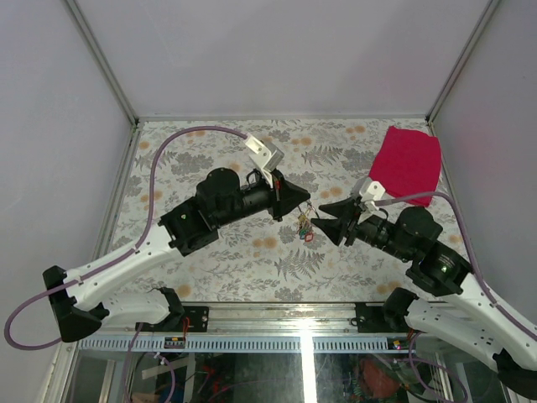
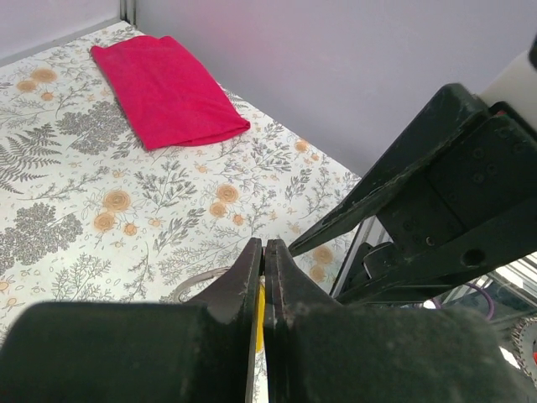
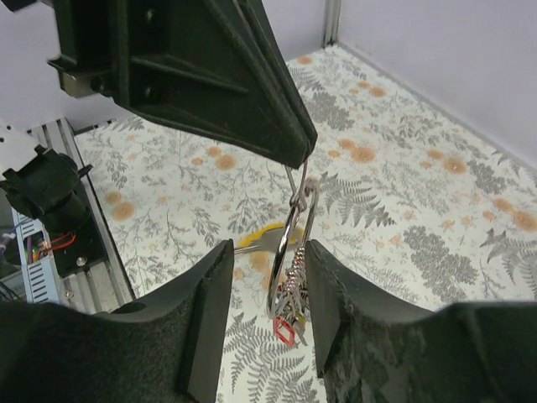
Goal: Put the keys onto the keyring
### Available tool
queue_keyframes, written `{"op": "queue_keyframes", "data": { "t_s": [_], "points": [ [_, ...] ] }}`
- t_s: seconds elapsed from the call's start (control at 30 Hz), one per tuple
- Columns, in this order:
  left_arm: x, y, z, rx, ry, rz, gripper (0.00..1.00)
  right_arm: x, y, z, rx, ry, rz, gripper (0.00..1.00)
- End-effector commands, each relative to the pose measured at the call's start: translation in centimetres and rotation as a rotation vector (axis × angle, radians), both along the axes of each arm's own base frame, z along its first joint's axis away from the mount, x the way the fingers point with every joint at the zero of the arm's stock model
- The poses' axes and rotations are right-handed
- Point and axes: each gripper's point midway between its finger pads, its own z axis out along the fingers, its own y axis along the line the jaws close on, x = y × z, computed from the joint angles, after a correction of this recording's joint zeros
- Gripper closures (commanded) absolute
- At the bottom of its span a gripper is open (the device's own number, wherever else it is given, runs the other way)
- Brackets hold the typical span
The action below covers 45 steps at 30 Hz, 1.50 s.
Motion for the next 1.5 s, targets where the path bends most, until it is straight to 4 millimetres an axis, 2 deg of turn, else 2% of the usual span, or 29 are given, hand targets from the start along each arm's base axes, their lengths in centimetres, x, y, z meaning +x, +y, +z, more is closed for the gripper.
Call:
{"op": "queue_keyframes", "data": {
  "t_s": [0.0,0.1,0.17,0.3,0.43,0.53,0.63,0.77,0.93,1.1,1.23,1.3,1.4,1.47],
  "points": [
    [0.3,0.9,3.4,-0.106,-0.060,0.044,1.00,0.6,0.6,-0.8,-0.018,0.024,-0.006,0.55],
    [0.4,1.0,3.4,-0.107,-0.061,0.052,1.00,0.9,1.0,-2.0,-0.049,0.044,-0.005,0.57],
    [0.4,1.1,3.5,-0.112,-0.062,0.056,1.00,1.1,1.2,-2.3,-0.053,0.050,-0.005,0.62],
    [0.7,1.3,3.2,-0.110,-0.057,0.076,1.00,1.4,1.2,-2.2,-0.046,0.049,-0.020,0.86],
    [1.2,2.0,2.8,-0.111,-0.054,0.122,1.00,1.5,0.5,-1.1,-0.026,0.016,-0.049,1.00],
    [2.0,2.7,2.3,-0.098,-0.049,0.181,1.00,1.3,-0.2,-0.1,-0.021,-0.019,-0.058,1.00],
    [3.0,3.5,1.8,-0.078,-0.048,0.250,0.91,0.9,-0.6,0.3,-0.040,-0.038,-0.050,1.00],
    [3.8,4.3,1.3,-0.046,-0.055,0.308,0.75,0.6,-0.9,0.6,-0.066,-0.048,-0.039,1.00],
    [3.9,4.5,1.4,-0.032,-0.077,0.314,0.63,0.7,-1.2,1.3,-0.049,-0.077,-0.053,1.00],
    [3.4,4.5,1.7,-0.047,-0.094,0.288,0.60,1.3,-1.7,2.5,0.017,-0.152,-0.098,1.00],
    [2.0,4.2,2.5,-0.052,-0.166,0.199,0.59,1.4,-1.9,3.8,0.103,-0.246,-0.113,1.00],
    [0.6,4.0,3.3,-0.060,-0.238,0.119,0.58,0.7,-1.6,4.9,0.172,-0.281,-0.080,1.00],
    [-1.9,4.0,4.7,-0.076,-0.357,-0.007,0.50,-0.7,-0.9,6.4,0.245,-0.298,-0.004,1.00],
    [-2.8,4.3,5.5,-0.076,-0.411,-0.050,0.49,-1.8,-0.5,7.4,0.302,-0.300,0.057,1.00]
  ]
}}
